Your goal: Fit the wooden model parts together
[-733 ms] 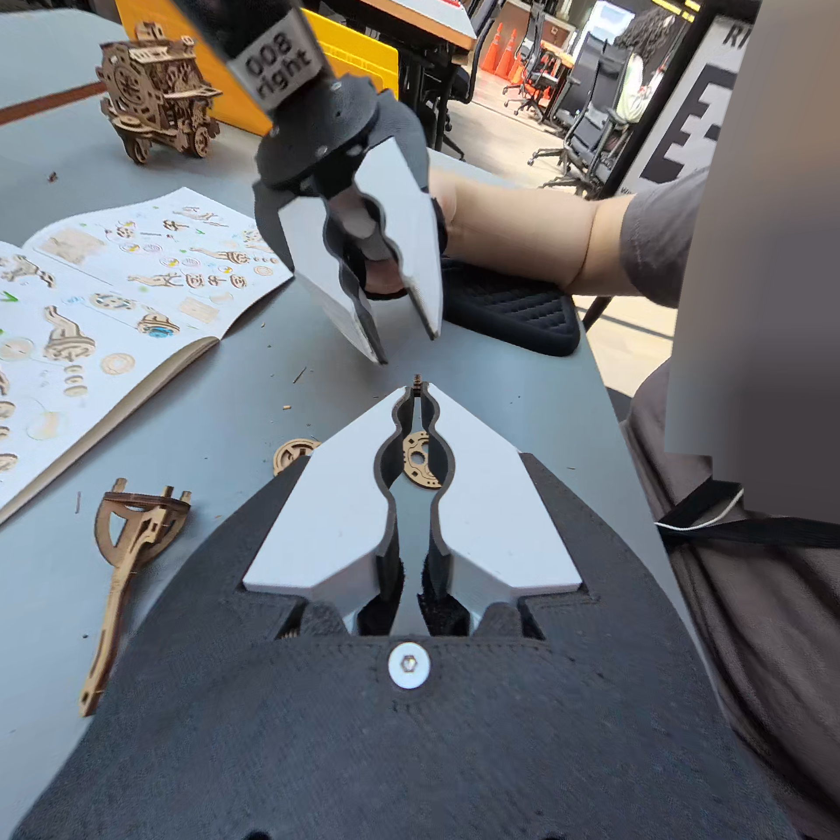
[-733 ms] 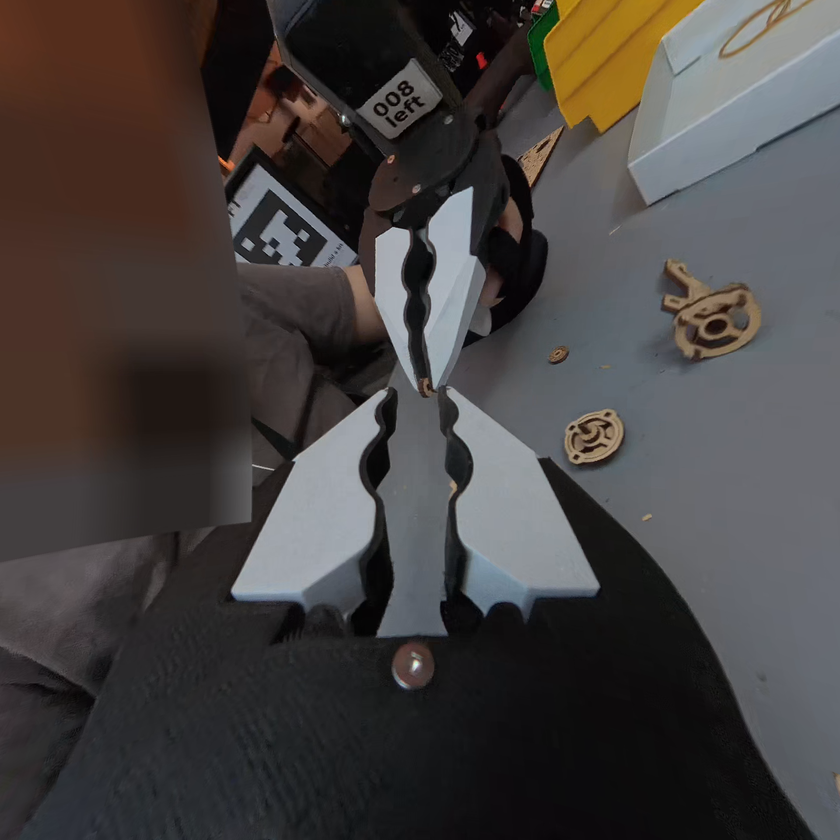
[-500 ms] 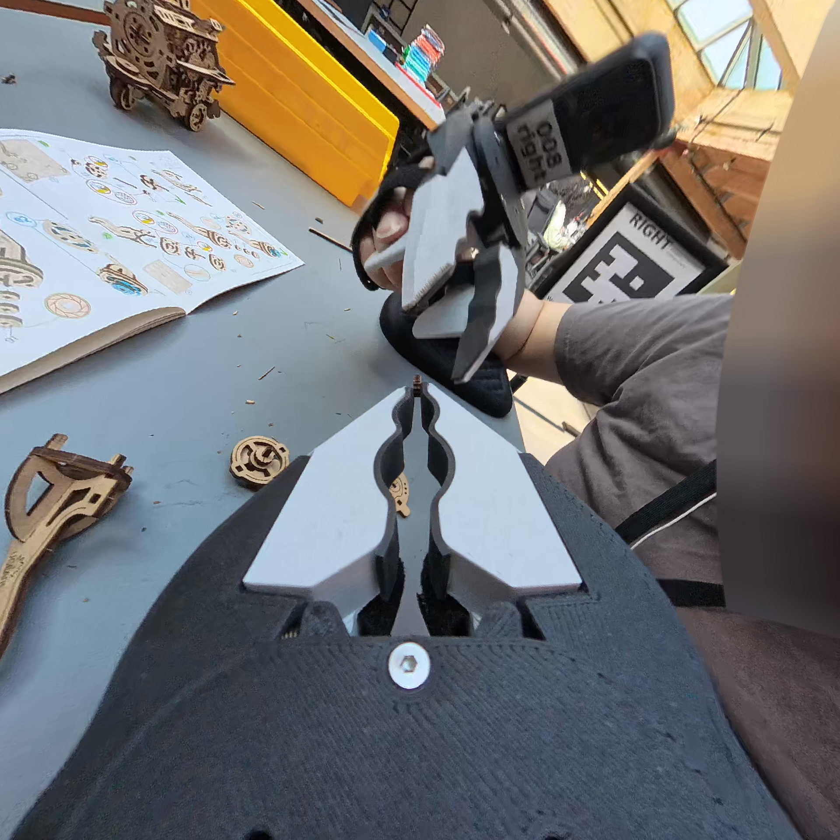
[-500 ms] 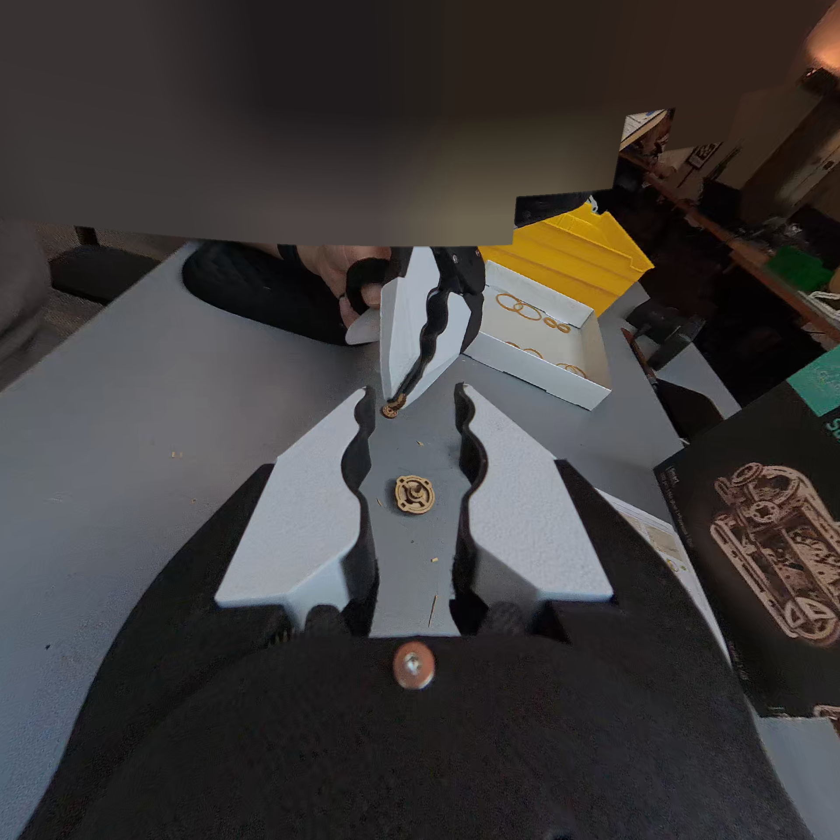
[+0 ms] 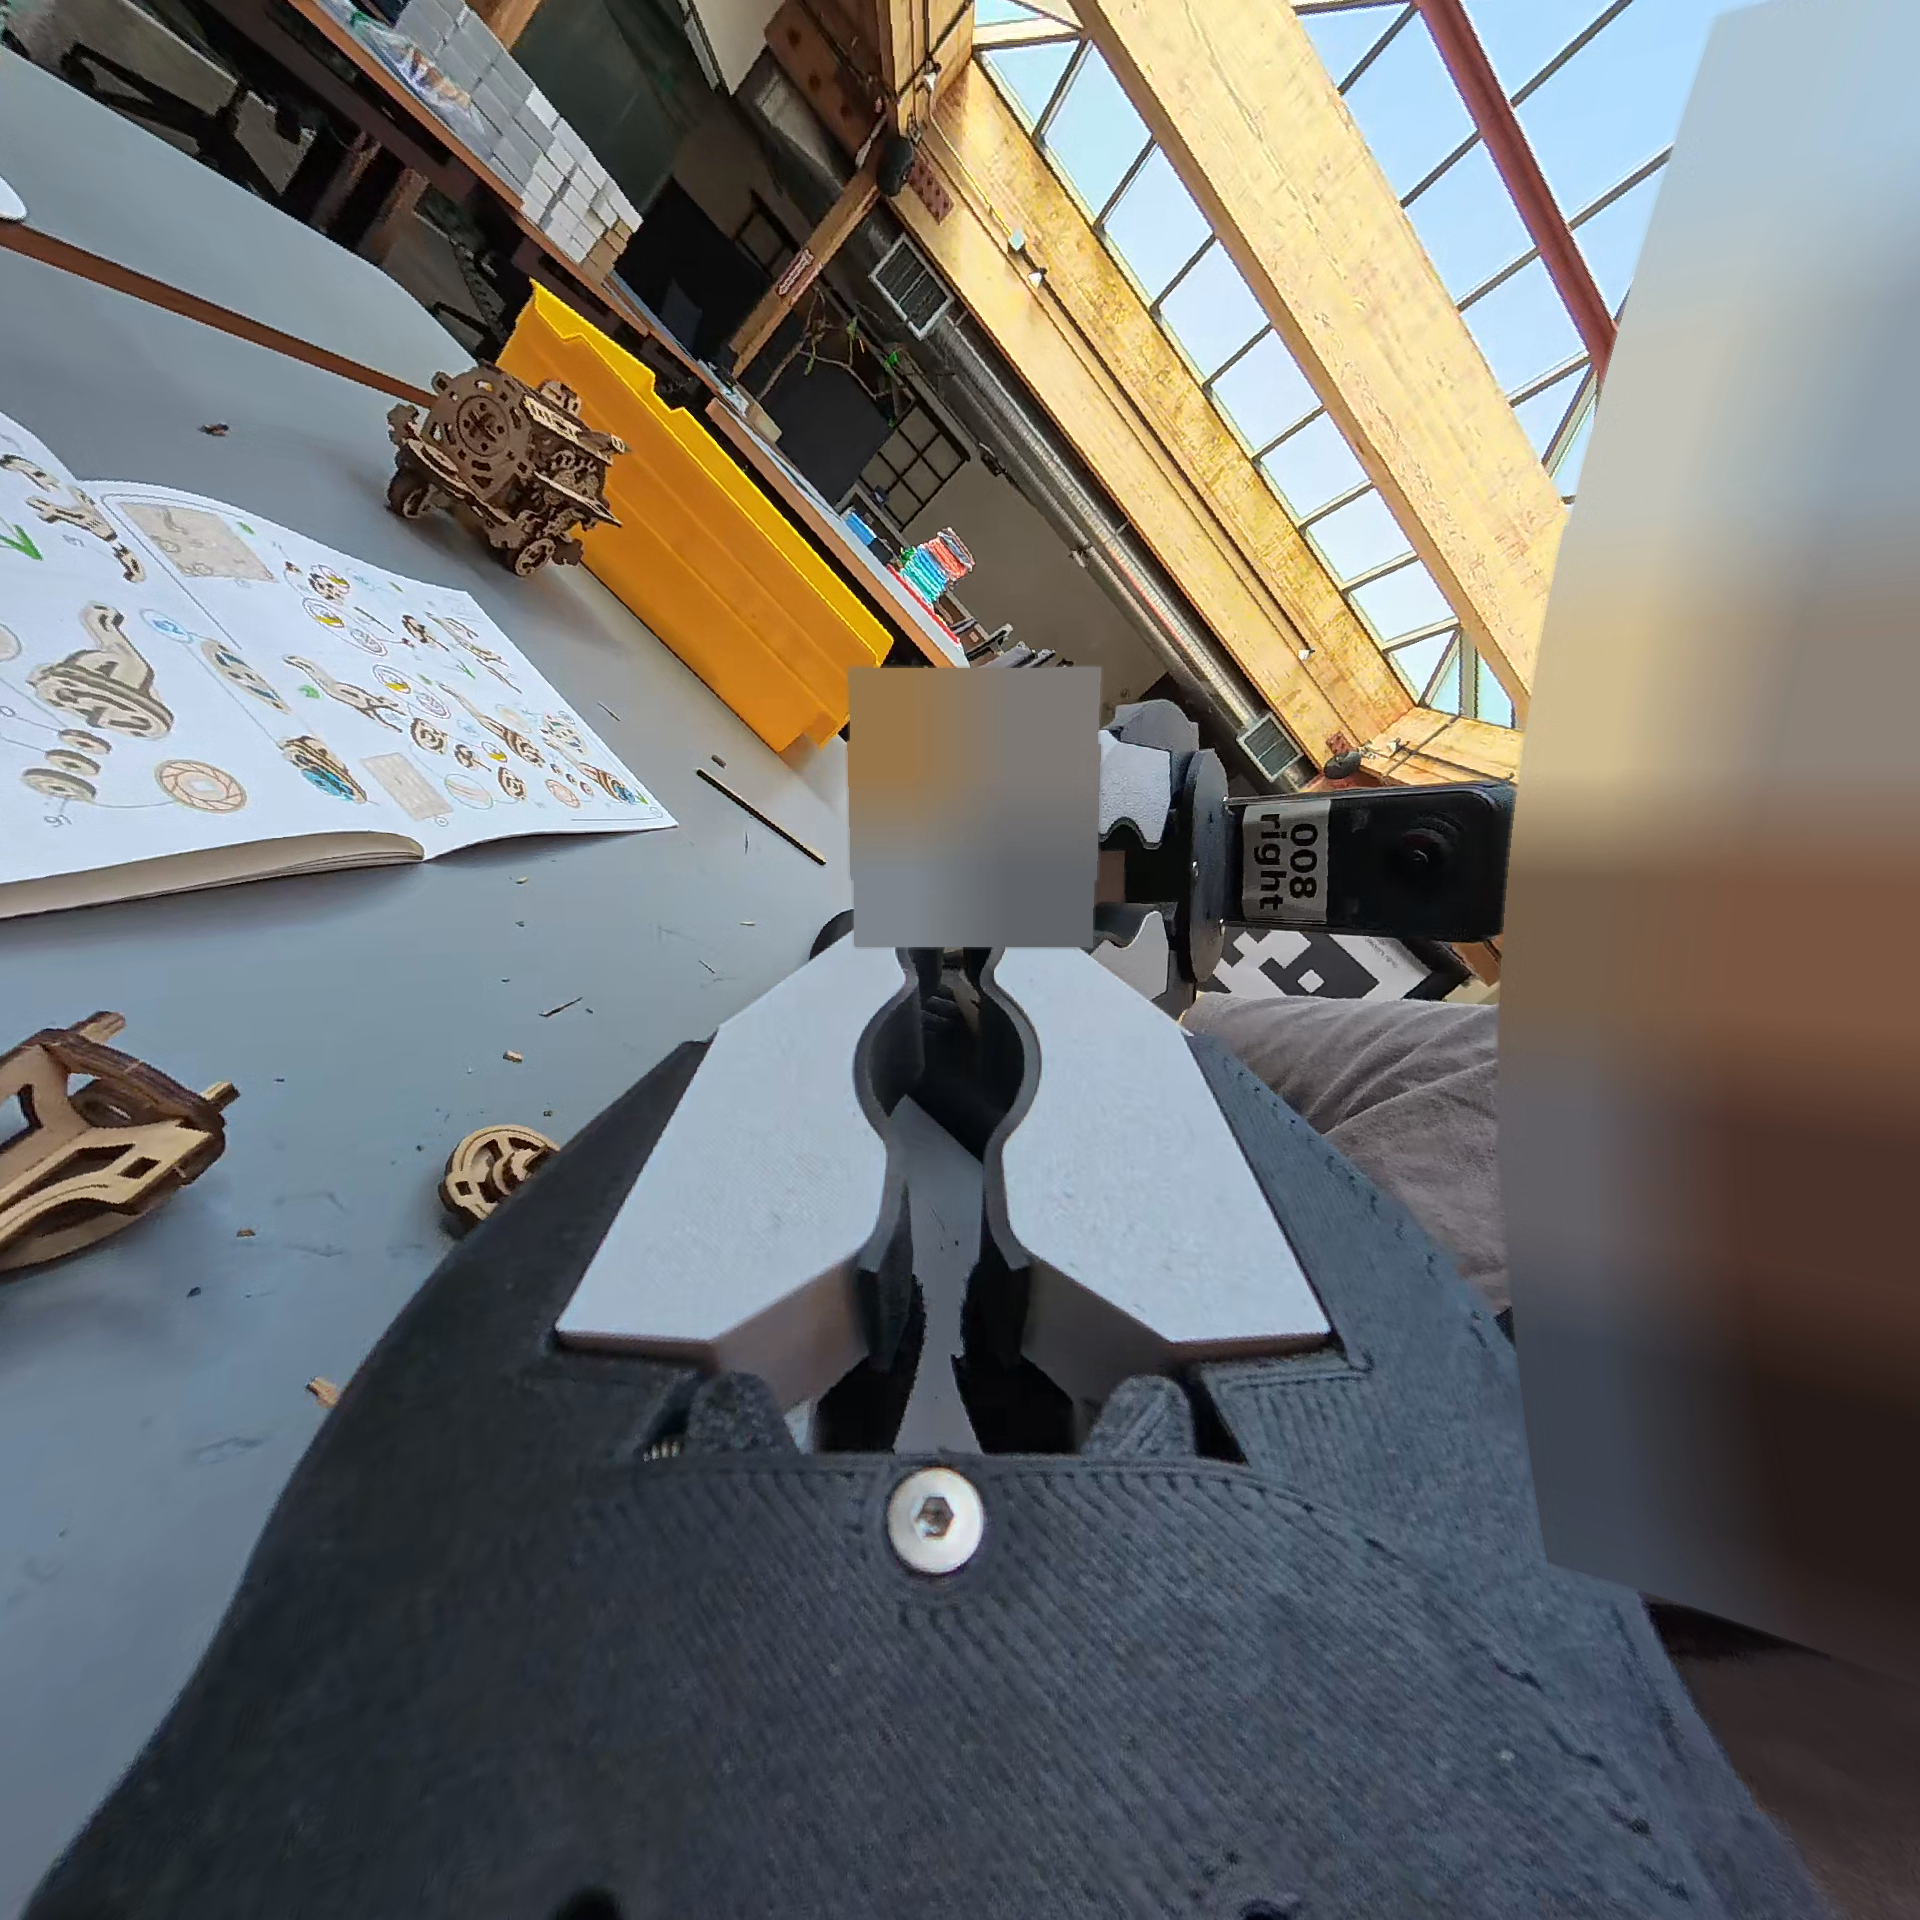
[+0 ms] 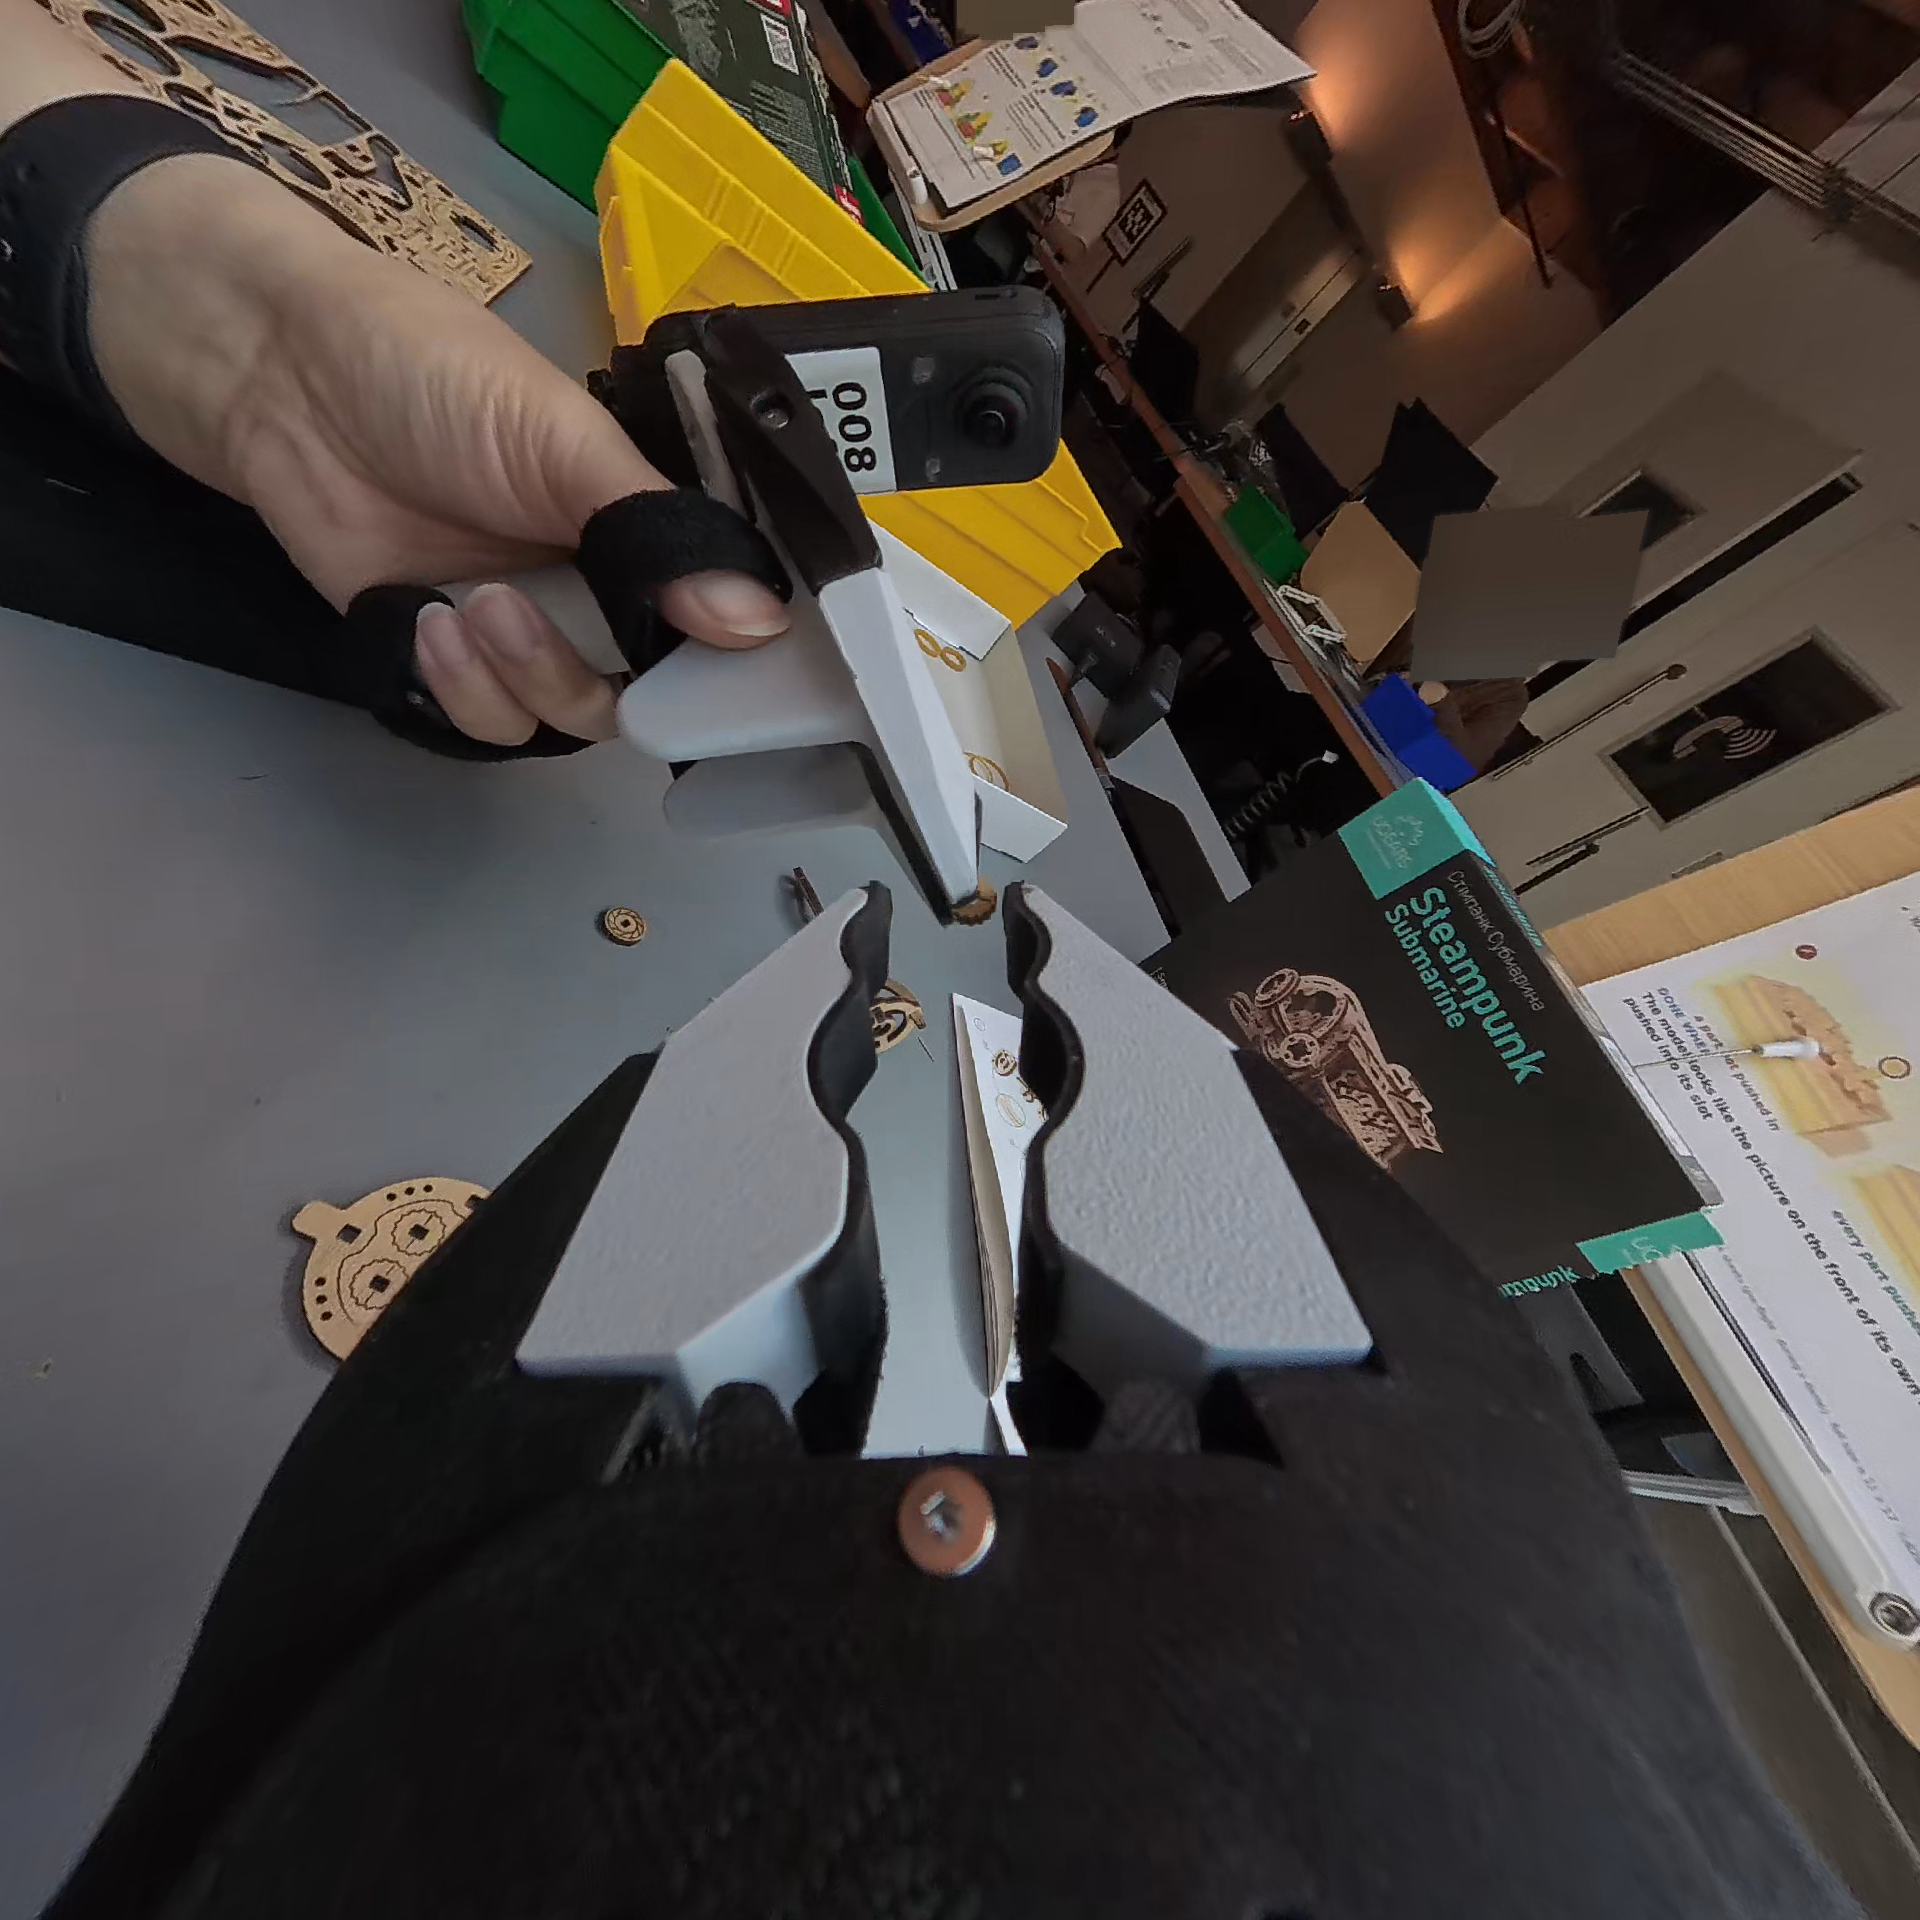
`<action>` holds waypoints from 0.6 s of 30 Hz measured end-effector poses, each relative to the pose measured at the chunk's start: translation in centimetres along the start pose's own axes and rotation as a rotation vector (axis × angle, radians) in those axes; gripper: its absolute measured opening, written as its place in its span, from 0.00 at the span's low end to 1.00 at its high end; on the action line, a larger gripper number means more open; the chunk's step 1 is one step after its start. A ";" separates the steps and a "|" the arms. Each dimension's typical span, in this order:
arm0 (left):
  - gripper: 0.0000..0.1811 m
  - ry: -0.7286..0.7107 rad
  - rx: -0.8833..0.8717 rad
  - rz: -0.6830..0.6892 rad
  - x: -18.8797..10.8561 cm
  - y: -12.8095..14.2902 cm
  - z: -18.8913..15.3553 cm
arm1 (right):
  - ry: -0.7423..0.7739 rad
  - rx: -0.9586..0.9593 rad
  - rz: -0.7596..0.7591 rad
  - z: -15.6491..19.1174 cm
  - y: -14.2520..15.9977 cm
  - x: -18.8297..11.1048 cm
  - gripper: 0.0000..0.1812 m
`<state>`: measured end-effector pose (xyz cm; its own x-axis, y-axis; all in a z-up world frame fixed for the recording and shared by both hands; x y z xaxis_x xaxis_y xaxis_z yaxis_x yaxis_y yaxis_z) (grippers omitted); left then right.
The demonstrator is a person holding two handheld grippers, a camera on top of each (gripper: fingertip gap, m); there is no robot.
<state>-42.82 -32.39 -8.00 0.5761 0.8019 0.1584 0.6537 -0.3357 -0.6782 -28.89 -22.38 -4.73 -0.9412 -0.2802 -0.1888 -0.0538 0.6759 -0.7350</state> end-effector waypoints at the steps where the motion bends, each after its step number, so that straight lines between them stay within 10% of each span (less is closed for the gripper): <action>1: 0.00 0.006 -0.001 -0.001 0.1 0.1 0.0 | 0.016 -0.018 0.008 0.1 0.0 0.0 0.10; 18: 0.01 0.124 -0.059 0.068 0.6 0.6 0.2 | -0.148 0.115 -0.075 -0.7 1.0 -1.0 0.05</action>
<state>-42.20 -32.01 -8.50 0.6738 0.7104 0.2033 0.6368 -0.4186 -0.6475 -28.18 -20.97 -4.83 -0.8760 -0.4300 -0.2184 -0.0753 0.5693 -0.8187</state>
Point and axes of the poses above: each gripper's, where its closed fingertips meet, x out along the fingers, y out of its underside, z = x × y across the jaws, the point moved 10 cm from there along -x, back along the fingers, and after that the axes turned 2 degrees about y, right-handed, at the moved point
